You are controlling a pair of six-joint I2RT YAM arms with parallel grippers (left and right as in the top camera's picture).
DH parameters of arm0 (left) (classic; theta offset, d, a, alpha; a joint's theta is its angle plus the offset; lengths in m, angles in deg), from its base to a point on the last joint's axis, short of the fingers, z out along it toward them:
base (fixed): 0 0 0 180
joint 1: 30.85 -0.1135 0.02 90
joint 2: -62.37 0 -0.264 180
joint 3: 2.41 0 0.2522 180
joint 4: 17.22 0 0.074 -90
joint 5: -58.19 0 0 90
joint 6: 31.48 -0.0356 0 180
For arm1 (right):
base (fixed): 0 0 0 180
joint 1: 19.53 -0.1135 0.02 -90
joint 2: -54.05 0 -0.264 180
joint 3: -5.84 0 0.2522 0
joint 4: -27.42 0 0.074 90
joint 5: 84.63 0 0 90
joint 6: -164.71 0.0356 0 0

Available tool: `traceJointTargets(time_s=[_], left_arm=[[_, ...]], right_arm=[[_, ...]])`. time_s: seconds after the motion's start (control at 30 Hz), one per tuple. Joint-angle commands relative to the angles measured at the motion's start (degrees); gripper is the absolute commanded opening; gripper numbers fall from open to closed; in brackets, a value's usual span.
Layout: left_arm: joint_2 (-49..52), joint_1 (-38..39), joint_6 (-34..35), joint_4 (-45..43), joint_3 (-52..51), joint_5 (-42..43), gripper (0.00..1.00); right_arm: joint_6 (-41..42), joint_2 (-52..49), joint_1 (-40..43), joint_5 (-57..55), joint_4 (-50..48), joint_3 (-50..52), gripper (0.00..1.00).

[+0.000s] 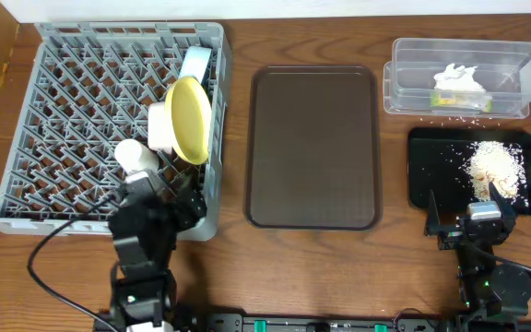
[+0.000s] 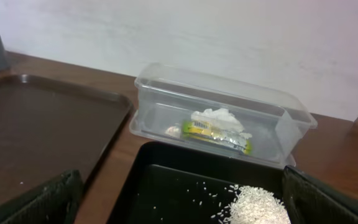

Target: Sort waste into correct bins and load items into the dishwasher

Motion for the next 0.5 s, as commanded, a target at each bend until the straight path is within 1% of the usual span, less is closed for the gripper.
traceJointTargets(time_s=[0.0, 0.23, 0.37, 0.47], left_arm=[[-3.23, 1.73, -1.38, -4.92, -5.95, 0.11, 0.95], [-9.33, 3.69, -1.40, -12.83, -14.23, 0.11, 0.95], [-14.29, 5.55, -3.28, -13.33, -17.18, 0.11, 0.95], [-18.27, 7.06, -4.98, -11.13, -17.51, 0.11, 0.95]], right_arm=[[0.02, 0.35, 0.87, 0.63, 0.13, 0.09, 0.99], [0.02, 0.35, 0.87, 0.63, 0.13, 0.09, 0.99], [0.02, 0.35, 0.87, 0.63, 0.13, 0.09, 0.99], [0.02, 0.35, 0.87, 0.63, 0.13, 0.09, 0.99]])
